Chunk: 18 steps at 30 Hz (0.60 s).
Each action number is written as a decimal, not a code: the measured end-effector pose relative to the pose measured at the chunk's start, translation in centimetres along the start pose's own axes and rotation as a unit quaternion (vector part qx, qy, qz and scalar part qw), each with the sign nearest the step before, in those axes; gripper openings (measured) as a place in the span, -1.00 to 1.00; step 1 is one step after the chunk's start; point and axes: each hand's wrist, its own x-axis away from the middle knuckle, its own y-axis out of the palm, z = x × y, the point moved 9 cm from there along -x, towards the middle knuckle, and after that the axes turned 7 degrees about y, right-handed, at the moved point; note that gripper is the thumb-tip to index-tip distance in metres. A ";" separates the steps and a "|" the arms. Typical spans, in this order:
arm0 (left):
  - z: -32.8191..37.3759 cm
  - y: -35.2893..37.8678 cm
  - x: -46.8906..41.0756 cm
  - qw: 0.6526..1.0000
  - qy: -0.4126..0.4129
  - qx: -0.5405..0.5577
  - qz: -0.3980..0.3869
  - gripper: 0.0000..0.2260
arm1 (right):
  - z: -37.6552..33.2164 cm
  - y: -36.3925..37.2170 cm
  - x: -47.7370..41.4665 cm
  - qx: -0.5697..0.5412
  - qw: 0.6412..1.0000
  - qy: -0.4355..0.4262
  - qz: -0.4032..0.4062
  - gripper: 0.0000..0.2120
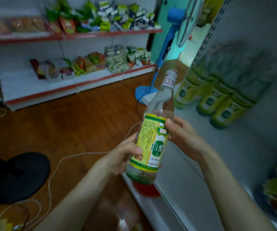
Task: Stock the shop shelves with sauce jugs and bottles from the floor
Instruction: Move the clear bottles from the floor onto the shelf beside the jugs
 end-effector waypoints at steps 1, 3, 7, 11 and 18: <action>0.5 1.2 -1.2 1.000 -0.002 0.009 -0.028 -0.23 | -1.0 -1.1 0.2 0.003 1.000 -0.012 0.015 -0.18; 1.1 3.2 -3.3 0.998 -0.007 0.014 -0.061 -0.25 | -2.7 -3.6 0.6 0.013 0.997 -0.035 0.064 -0.04; 2.0 4.2 -7.3 0.998 -0.003 -0.052 -0.045 -0.28 | -4.6 -8.1 1.5 -0.015 0.990 -0.052 0.129 0.01; 3.1 3.8 -10.7 0.989 0.018 -0.148 -0.002 -0.33 | -5.0 -11.2 2.4 -0.076 0.981 -0.065 0.169 -0.14; 2.9 2.9 -14.8 0.955 0.039 -0.295 -0.009 -0.51 | -5.8 -14.5 3.9 -0.020 0.949 -0.088 0.302 -0.65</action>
